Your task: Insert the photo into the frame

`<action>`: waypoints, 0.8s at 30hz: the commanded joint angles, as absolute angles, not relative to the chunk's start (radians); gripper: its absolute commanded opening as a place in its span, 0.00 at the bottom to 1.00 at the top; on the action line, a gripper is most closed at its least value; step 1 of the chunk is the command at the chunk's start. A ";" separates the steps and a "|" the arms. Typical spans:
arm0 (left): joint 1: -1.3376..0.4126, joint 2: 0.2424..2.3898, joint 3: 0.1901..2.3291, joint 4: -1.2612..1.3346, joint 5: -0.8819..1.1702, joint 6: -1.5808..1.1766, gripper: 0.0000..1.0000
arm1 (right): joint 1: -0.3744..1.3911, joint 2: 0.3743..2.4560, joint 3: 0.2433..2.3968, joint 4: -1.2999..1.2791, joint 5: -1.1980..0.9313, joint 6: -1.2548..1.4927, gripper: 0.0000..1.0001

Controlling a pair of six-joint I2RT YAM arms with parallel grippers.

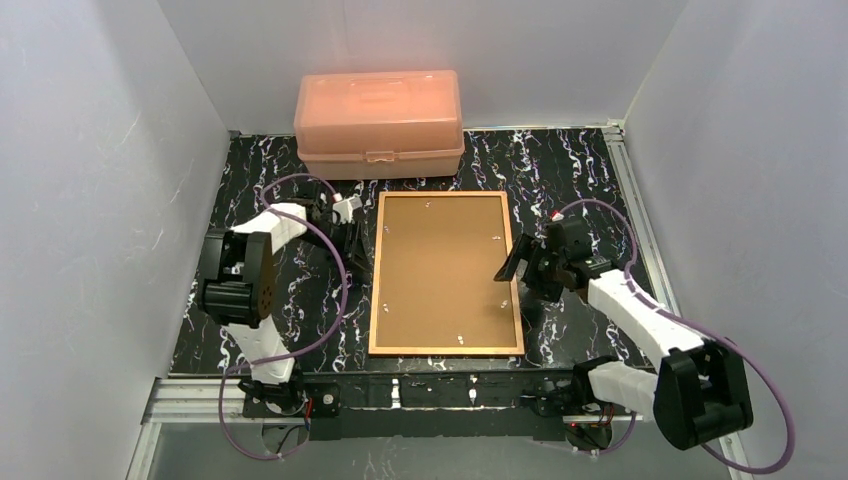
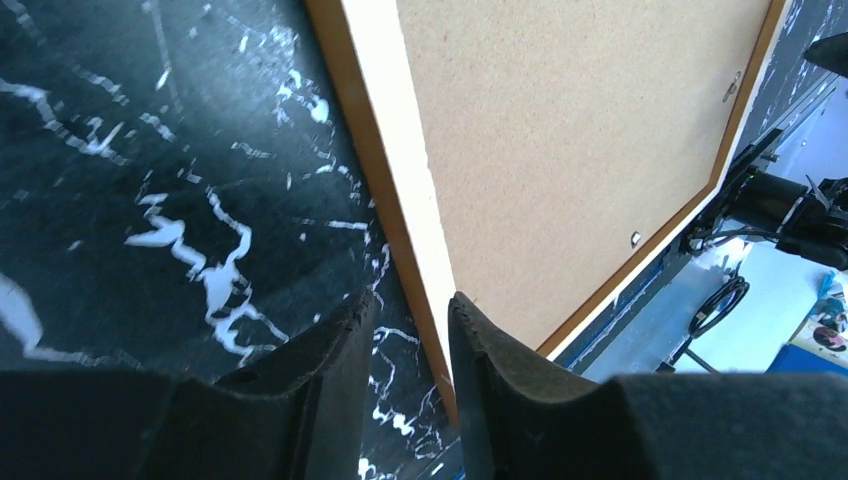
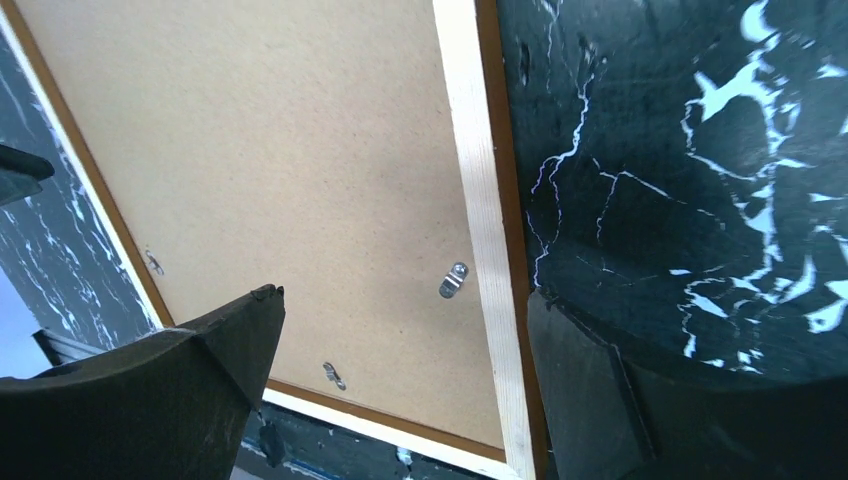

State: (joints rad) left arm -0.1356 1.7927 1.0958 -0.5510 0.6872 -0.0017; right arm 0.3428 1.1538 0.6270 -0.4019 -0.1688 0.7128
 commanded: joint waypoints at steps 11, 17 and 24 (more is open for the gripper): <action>-0.124 1.691 0.962 -0.581 0.814 0.013 0.33 | 0.684 1.179 0.797 -0.288 -0.055 0.707 0.97; -0.141 1.718 0.952 -0.566 0.828 0.006 0.41 | 0.831 1.352 0.863 -0.098 -0.122 0.671 0.97; -0.152 1.730 0.929 -0.557 0.809 0.006 0.35 | 0.923 1.560 0.982 -0.008 -0.242 0.603 0.94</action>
State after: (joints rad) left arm -0.1448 1.7287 0.9463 -0.5491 0.7940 0.0051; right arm 0.8902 1.4960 0.8978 -0.1089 -0.1608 0.6609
